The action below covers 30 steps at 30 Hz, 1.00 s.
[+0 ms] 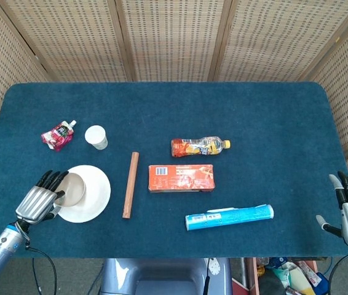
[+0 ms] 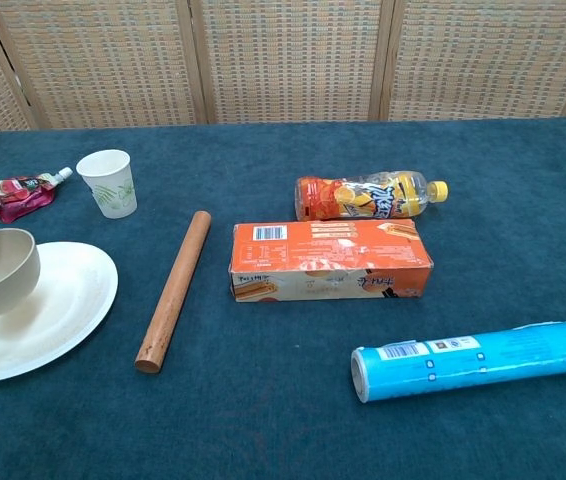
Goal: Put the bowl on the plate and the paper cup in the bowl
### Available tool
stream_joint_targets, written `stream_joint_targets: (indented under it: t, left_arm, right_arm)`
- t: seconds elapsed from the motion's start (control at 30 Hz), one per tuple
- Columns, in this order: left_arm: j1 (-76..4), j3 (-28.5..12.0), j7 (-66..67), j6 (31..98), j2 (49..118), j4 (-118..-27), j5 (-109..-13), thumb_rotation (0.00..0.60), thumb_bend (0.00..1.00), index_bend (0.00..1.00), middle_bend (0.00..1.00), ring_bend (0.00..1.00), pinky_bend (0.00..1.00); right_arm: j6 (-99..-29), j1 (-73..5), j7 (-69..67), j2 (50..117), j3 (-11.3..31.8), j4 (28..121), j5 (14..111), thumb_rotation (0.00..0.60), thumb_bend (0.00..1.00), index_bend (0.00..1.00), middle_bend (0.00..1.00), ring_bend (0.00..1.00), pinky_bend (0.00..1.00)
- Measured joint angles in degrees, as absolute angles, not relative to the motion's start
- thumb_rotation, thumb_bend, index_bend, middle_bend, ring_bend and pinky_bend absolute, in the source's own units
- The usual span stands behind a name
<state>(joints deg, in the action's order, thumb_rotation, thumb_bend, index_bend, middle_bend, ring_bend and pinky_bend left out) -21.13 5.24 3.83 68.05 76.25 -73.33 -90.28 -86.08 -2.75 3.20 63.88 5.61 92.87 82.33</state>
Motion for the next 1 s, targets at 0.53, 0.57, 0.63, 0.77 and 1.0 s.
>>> stream_joint_targets:
  t: [0.53,0.57,0.63,0.77,1.0]
  left_arm:
    - [-22.09,3.91,4.76,65.42,79.49,-71.16,-88.66,0.6,0.22,0.23,0.0,0.0,0.0]
    - [-22.06,3.91,4.64,65.46,79.47,-71.27,-88.65,0.6,0.2,0.21,0.0,0.0,0.0]
    - [-21.9,3.8,4.4,65.86,79.39,-71.51,-88.56,0.6,0.15,0.18,0.0,0.0,0.0]
    - [-21.67,3.55,3.65,66.67,78.81,-72.02,-88.6,0.6,0.1,0.15,0.0,0.0,0.0]
    - [-21.55,2.02,-0.4,69.49,75.95,-75.68,-88.6,0.6,0.11,0.15,0.0,0.0,0.0]
  right_arm:
    - [-86.3,-2.68,2.38,63.77,5.61,92.72,82.64,0.6,0.18,0.0,0.0,0.0,0.0]
    - [-86.34,-2.66,2.31,63.78,5.64,92.69,82.62,0.6,0.18,0.0,0.0,0.0,0.0]
    - [-86.39,-2.65,2.2,63.81,5.66,92.61,82.63,0.6,0.18,0.0,0.0,0.0,0.0]
    - [-86.6,-2.65,2.08,63.9,5.68,92.49,82.88,0.6,0.18,0.0,0.0,0.0,0.0]
    - [-86.44,-2.72,1.92,64.0,5.54,92.41,83.17,0.6,0.18,0.0,0.0,0.0,0.0]
